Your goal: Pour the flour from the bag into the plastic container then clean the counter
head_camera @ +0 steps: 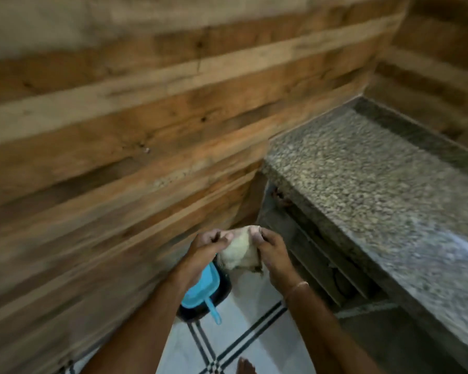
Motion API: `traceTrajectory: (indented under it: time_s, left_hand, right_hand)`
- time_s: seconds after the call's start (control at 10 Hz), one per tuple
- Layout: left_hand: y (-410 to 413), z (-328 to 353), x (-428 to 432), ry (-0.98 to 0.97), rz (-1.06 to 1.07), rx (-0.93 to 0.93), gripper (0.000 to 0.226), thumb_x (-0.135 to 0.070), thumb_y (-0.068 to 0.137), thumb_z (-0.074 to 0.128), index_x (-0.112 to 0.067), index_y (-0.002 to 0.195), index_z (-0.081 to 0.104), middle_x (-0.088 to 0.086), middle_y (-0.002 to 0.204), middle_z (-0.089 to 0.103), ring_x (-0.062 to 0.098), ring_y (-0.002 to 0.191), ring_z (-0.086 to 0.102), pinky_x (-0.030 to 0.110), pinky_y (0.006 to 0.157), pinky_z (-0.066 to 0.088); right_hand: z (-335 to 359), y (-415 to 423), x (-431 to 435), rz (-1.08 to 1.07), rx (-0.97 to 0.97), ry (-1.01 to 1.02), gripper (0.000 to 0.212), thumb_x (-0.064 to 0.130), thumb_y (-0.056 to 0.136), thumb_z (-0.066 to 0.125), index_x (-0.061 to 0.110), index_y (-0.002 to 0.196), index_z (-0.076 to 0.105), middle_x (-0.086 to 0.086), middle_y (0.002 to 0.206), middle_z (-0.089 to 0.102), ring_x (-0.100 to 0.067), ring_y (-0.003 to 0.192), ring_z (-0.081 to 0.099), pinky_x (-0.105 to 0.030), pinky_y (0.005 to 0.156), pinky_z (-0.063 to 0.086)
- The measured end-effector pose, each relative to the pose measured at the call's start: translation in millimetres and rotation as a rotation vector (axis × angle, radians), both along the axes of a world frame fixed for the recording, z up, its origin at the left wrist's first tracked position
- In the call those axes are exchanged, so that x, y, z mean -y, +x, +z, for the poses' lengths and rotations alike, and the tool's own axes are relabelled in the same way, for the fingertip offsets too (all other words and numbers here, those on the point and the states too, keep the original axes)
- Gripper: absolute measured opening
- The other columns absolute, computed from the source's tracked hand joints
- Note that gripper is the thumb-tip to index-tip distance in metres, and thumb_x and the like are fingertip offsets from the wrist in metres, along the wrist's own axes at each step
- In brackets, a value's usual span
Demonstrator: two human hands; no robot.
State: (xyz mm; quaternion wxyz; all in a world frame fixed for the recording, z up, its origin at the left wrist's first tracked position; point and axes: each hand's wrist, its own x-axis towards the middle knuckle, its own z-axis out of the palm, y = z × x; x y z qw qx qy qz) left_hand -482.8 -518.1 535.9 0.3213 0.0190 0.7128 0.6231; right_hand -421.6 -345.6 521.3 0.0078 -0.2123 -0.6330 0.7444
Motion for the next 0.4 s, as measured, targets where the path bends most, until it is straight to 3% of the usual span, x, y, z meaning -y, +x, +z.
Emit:
traceTrajectory:
  time_s: [0.1, 0.2, 0.3, 0.4]
  left_hand:
    - [-3, 38, -33, 0.075, 0.022, -0.050, 0.016, -0.027, 0.097, 0.071, -0.013, 0.096, 0.078, 0.009, 0.090, 0.078, 0.025, 0.080, 0.074, 0.036, 0.069, 0.060]
    - [-2, 67, -73, 0.099, 0.097, -0.114, 0.045, -0.041, 0.091, 0.076, -0.003, 0.114, 0.069, 0.019, 0.102, 0.076, 0.023, 0.079, 0.075, 0.032, 0.061, 0.059]
    - [0, 90, -114, 0.116, 0.148, -0.140, 0.060, -0.053, 0.079, 0.078, -0.004, 0.111, 0.068, 0.019, 0.102, 0.077, 0.032, 0.088, 0.076, 0.046, 0.073, 0.064]
    - [6, 97, -147, 0.066, 0.165, -0.185, 0.040, -0.032, 0.094, 0.075, -0.009, 0.119, 0.052, 0.010, 0.105, 0.068, 0.023, 0.089, 0.071, 0.038, 0.073, 0.062]
  right_hand:
    - [35, 14, -17, -0.115, -0.065, -0.087, 0.053, 0.045, 0.097, 0.071, -0.005, 0.116, 0.063, -0.041, 0.121, 0.063, -0.061, 0.116, 0.061, -0.080, 0.093, 0.049]
    - [66, 25, -37, -0.146, -0.175, -0.053, 0.043, 0.022, 0.095, 0.077, 0.016, 0.132, 0.055, -0.030, 0.130, 0.063, -0.045, 0.118, 0.068, -0.063, 0.095, 0.059]
    - [85, 31, -66, -0.203, -0.257, 0.086, 0.051, 0.005, 0.097, 0.072, 0.027, 0.133, 0.043, -0.025, 0.114, 0.066, -0.025, 0.089, 0.074, -0.039, 0.071, 0.063]
    - [87, 34, -96, -0.300, -0.351, 0.107, 0.041, 0.011, 0.097, 0.070, 0.024, 0.122, 0.041, -0.026, 0.101, 0.063, -0.035, 0.082, 0.066, -0.052, 0.069, 0.057]
